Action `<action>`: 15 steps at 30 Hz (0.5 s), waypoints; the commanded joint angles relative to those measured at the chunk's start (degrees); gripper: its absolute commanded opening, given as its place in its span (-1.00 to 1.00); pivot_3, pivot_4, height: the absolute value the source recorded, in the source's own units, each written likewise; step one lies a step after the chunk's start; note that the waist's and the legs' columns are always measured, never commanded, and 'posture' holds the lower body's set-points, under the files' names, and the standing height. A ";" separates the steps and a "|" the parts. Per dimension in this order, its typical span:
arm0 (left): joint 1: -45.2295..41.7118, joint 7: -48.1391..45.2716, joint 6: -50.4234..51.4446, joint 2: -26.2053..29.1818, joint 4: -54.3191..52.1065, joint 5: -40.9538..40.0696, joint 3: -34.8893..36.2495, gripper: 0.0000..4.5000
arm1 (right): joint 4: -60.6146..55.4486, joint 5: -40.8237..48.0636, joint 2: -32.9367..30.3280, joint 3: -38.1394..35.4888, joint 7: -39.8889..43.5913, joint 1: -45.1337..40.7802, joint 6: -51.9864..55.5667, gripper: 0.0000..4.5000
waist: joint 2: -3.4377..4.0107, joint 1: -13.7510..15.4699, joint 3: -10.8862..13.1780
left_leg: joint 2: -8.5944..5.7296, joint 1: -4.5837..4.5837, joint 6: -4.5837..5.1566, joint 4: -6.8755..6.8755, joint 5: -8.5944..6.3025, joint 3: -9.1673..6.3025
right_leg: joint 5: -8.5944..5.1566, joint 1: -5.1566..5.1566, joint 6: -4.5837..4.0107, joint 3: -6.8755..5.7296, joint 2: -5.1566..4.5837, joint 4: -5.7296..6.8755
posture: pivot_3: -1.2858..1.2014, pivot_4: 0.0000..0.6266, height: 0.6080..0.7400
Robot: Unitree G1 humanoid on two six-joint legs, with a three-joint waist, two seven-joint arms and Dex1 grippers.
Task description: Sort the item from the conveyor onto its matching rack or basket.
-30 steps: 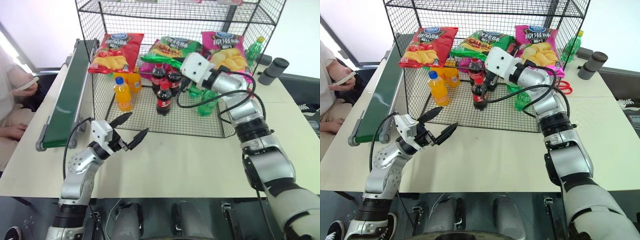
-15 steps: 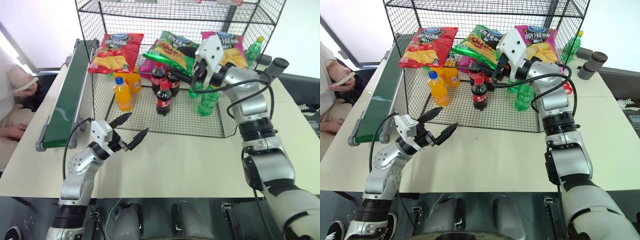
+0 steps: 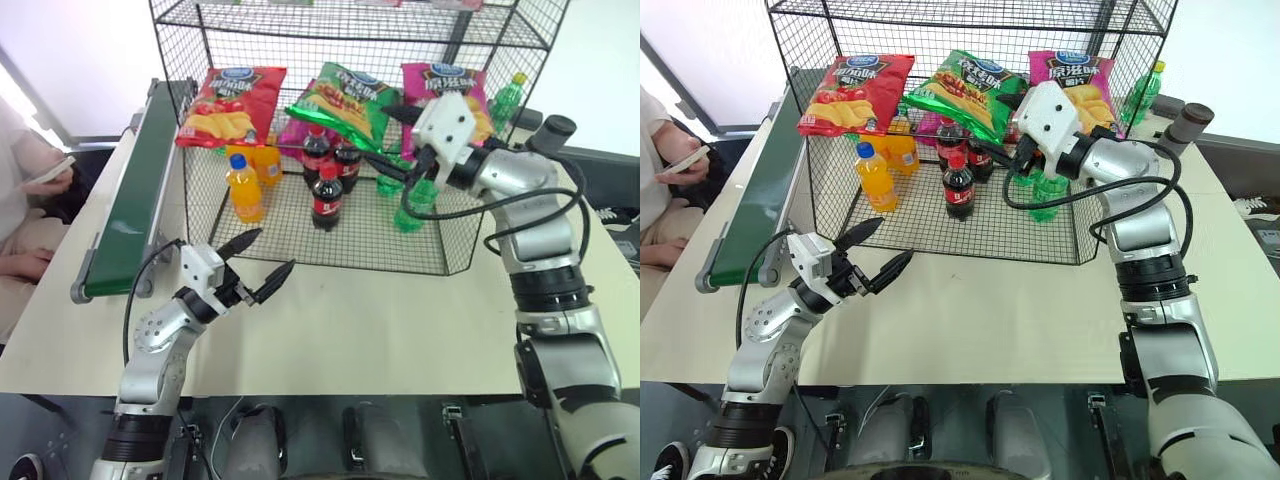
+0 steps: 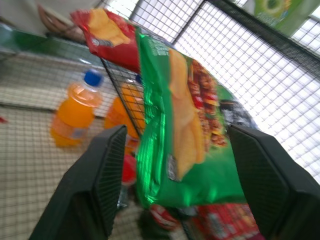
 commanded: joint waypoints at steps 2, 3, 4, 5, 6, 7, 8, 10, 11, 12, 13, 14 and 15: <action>-1.26 -0.27 -1.35 -0.35 -0.48 0.27 -0.51 1.00 | -1.06 -7.86 2.11 2.88 -7.64 -3.70 -0.02 0.48 | 0.00 0.04 0.00 | 0.01 0.00 -0.02 0.00 0.01 -0.01 | 0.00 -0.01 0.00 0.00 0.03 0.02 | 0.03 -0.52 1.00; -1.46 -0.38 -1.35 -0.38 -0.39 0.33 -0.66 1.00 | -0.90 -8.33 2.90 2.87 -8.83 -4.18 1.06 0.48 | 0.00 0.10 0.00 | 0.02 0.00 -0.02 0.00 0.01 -0.01 | 0.00 -0.01 0.00 0.00 0.03 0.02 | 0.03 -0.52 1.00; -1.66 -0.44 -1.31 -0.43 -0.26 0.30 -0.72 1.00 | -1.07 -9.09 3.11 3.89 -8.36 -4.30 0.73 0.48 | 0.00 0.19 0.00 | 0.01 -0.01 -0.03 0.00 0.01 0.00 | 0.00 -0.01 0.00 0.00 0.03 0.02 | 0.03 -0.52 1.00; -1.78 -0.50 -1.33 -0.41 -0.16 0.34 -0.79 1.00 | -1.30 -9.60 3.22 4.80 -7.68 -4.17 0.84 0.48 | 0.00 0.26 0.00 | 0.01 -0.01 -0.03 0.00 0.02 0.01 | 0.00 -0.01 0.00 0.00 0.02 0.01 | 0.03 -0.52 1.00; -1.86 -0.54 -1.35 -0.41 -0.09 0.35 -0.81 1.00 | -1.27 -10.34 3.26 5.28 -7.88 -4.07 0.65 0.48 | 0.00 0.41 0.00 | 0.01 -0.02 -0.03 0.00 0.02 0.01 | 0.00 0.00 0.00 -0.01 0.02 0.00 | 0.03 -0.52 1.00; -1.94 -0.58 -1.39 -0.41 -0.01 0.37 -0.83 1.00 | -0.88 -11.05 3.27 5.61 -8.29 -4.08 0.45 0.48 | 0.00 0.52 0.00 | 0.00 -0.02 -0.02 0.00 0.01 0.01 | 0.00 0.02 0.00 -0.02 0.00 -0.03 | 0.03 -0.52 1.00; -1.99 -0.61 -1.41 -0.39 0.03 0.37 -0.87 1.00 | -0.52 -11.45 3.34 5.64 -8.78 -4.14 0.45 0.48 | 0.00 0.54 0.00 | -0.02 -0.02 -0.01 0.00 0.00 0.01 | 0.00 0.03 0.00 -0.02 -0.02 -0.05 | 0.03 -0.52 1.00; -2.02 -0.60 -1.46 -0.37 0.08 0.40 -0.94 1.00 | -0.07 -11.69 3.45 5.57 -9.16 -4.32 0.96 0.48 | 0.00 0.52 0.00 | -0.05 -0.04 0.00 0.00 0.00 0.03 | 0.00 0.02 0.00 -0.02 -0.05 -0.05 | 0.03 -0.52 1.00; -1.99 -0.57 -1.48 -0.36 0.02 0.41 -0.96 1.00 | 0.07 -11.61 3.49 5.51 -9.04 -4.40 1.20 0.48 | 0.00 0.49 0.00 | -0.05 -0.04 0.00 0.01 0.00 0.02 | 0.00 0.02 0.00 -0.02 -0.05 -0.05 | 0.03 -0.52 1.00; -1.95 -0.49 -1.46 -0.40 -0.04 0.37 -0.94 1.00 | 0.21 -11.58 3.51 5.44 -9.02 -4.46 1.44 0.48 | 0.00 0.45 0.00 | -0.05 -0.04 0.00 0.01 0.00 0.02 | 0.00 0.02 0.00 -0.02 -0.05 -0.05 | 0.03 -0.52 1.00; -1.88 -0.43 -1.47 -0.44 -0.10 0.38 -0.95 1.00 | 0.35 -11.56 3.44 5.44 -8.91 -4.46 1.58 0.24 | 0.00 0.44 0.00 | -0.05 -0.04 0.00 0.01 0.00 0.02 | 0.00 0.02 0.00 -0.02 -0.04 -0.04 | 0.03 -0.52 1.00; -1.73 -0.39 -1.52 -0.43 -0.19 0.51 -1.02 1.00 | 0.70 -11.97 2.93 5.94 -8.32 -4.38 1.25 0.10 | 0.00 0.43 0.00 | -0.04 -0.04 0.00 0.01 0.00 0.02 | 0.00 0.02 0.00 -0.02 -0.03 -0.04 | 0.03 -0.52 1.00; -1.63 -0.33 -1.51 -0.46 -0.28 0.55 -1.03 1.00 | 1.16 -12.44 2.56 6.23 -8.22 -4.25 0.97 -0.10 | 0.00 0.41 0.00 | -0.04 -0.04 0.00 0.01 0.00 0.02 | 0.00 0.02 0.00 -0.03 -0.03 -0.04 | 0.03 -0.52 1.00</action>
